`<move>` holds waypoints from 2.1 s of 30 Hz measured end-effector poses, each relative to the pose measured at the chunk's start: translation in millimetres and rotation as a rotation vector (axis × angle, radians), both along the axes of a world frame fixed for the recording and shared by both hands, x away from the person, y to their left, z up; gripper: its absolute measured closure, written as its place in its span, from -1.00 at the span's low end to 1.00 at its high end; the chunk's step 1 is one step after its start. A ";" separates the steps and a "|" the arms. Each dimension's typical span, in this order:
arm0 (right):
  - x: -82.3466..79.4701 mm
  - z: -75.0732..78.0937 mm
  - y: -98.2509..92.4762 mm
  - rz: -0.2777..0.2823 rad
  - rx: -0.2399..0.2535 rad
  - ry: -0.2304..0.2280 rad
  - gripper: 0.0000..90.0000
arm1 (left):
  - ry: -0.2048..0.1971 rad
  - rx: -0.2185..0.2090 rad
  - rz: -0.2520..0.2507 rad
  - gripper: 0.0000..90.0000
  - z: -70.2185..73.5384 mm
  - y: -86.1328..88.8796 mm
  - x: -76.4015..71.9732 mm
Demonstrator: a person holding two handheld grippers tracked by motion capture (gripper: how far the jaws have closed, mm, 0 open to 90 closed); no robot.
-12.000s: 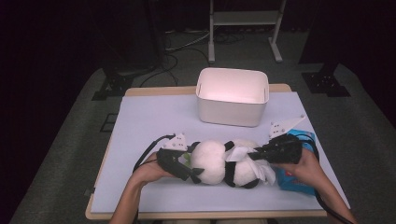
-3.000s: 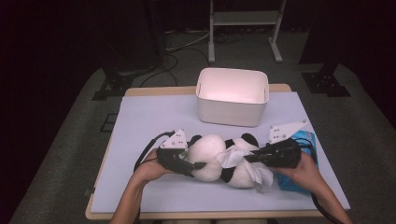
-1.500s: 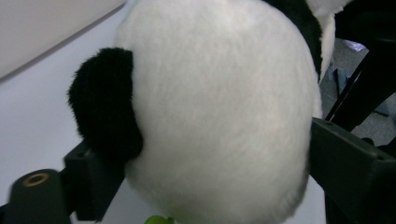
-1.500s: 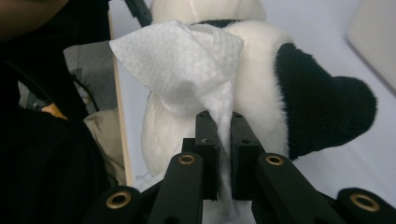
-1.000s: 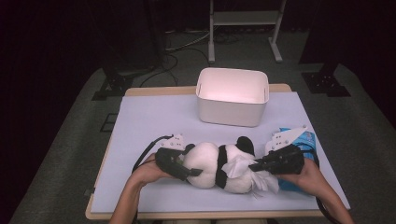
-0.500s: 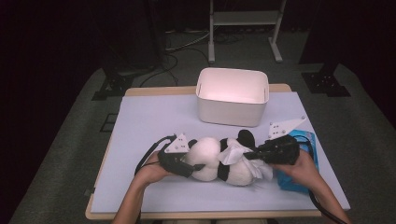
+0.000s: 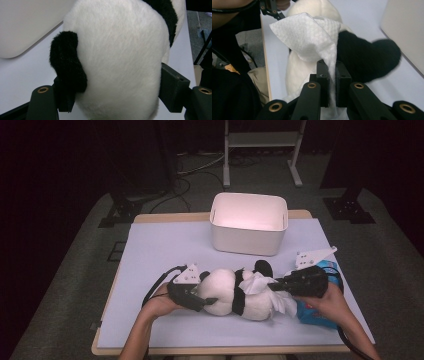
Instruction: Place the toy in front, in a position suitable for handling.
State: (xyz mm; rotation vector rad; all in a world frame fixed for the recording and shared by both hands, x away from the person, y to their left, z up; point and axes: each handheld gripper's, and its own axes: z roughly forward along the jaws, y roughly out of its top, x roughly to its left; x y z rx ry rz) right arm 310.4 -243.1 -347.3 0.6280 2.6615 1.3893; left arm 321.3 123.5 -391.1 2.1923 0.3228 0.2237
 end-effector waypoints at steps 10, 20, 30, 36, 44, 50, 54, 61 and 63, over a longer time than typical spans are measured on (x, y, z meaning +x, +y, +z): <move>2.9 -7.7 -11.1 -0.031 -0.003 0.028 0.85 | 0.012 0.006 -0.001 -0.40 0.4 0.2 0.0; 5.7 6.8 10.7 0.013 0.004 0.005 0.85 | 0.022 0.010 0.005 -0.41 3.2 -2.7 -2.0; 3.8 11.3 29.8 0.069 -0.012 -0.008 0.85 | 0.033 0.002 0.003 -0.42 3.5 -2.3 -1.2; 2.3 6.0 23.1 0.057 -0.027 0.009 0.85 | 0.048 -0.011 -0.004 -0.46 4.2 -2.4 -0.9; -2.4 1.2 16.7 0.060 -0.031 0.015 0.86 | 0.094 -0.051 -0.009 -0.61 6.2 -1.1 1.9; -5.6 -1.2 11.9 0.071 -0.034 0.025 0.86 | 0.154 -0.098 0.007 -0.78 5.0 0.3 5.8; -6.5 -1.3 10.2 0.072 -0.036 0.030 0.86 | 0.155 -0.102 0.000 -0.70 4.6 -0.3 5.3; -4.5 7.7 20.6 0.079 -0.030 0.005 0.86 | 0.120 -0.088 0.003 -0.43 9.9 -1.8 1.0; -3.5 10.1 25.5 0.084 -0.029 0.002 0.86 | 0.105 -0.087 0.002 -0.43 12.4 -3.9 -0.5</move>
